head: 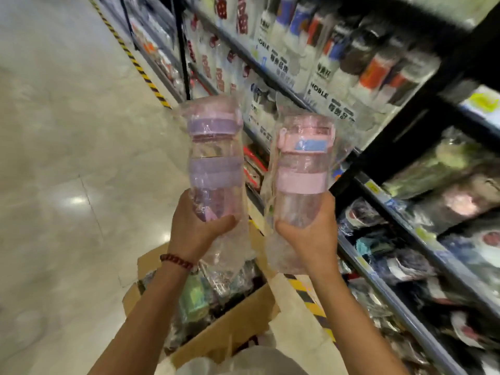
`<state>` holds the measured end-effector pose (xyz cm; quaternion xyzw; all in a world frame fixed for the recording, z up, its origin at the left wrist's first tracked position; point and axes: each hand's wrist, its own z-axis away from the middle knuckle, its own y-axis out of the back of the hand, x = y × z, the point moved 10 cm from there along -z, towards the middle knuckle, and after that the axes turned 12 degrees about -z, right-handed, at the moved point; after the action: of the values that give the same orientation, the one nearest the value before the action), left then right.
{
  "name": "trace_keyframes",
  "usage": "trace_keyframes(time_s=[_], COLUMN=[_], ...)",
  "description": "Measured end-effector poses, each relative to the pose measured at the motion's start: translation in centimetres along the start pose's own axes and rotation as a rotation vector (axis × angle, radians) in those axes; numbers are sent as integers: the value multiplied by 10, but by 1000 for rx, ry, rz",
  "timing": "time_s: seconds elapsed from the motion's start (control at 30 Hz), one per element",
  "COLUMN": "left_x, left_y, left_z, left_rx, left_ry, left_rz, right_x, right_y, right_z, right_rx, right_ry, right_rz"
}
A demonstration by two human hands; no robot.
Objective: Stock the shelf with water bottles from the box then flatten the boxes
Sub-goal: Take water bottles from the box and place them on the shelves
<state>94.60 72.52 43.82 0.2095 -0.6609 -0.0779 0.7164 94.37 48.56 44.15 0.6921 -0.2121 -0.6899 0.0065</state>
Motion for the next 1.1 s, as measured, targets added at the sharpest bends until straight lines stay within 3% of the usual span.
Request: trace_keyframes(time_s=[0.4, 0.67, 0.9, 1.1], left_x=[174, 270, 315, 345], left_y=[-95, -188, -279, -334], left_z=[20, 51, 54, 41], left_rx=[-400, -582, -658, -665], left_ry=[-469, -578, -506, -423], left_rz=[93, 173, 188, 243], right_x=[-91, -115, -103, -76], right_y=[176, 295, 381, 429], right_z=[61, 83, 51, -6], right_rx=[504, 730, 749, 647], right_ry=[205, 254, 214, 126], right_rz=[-89, -7, 2, -92])
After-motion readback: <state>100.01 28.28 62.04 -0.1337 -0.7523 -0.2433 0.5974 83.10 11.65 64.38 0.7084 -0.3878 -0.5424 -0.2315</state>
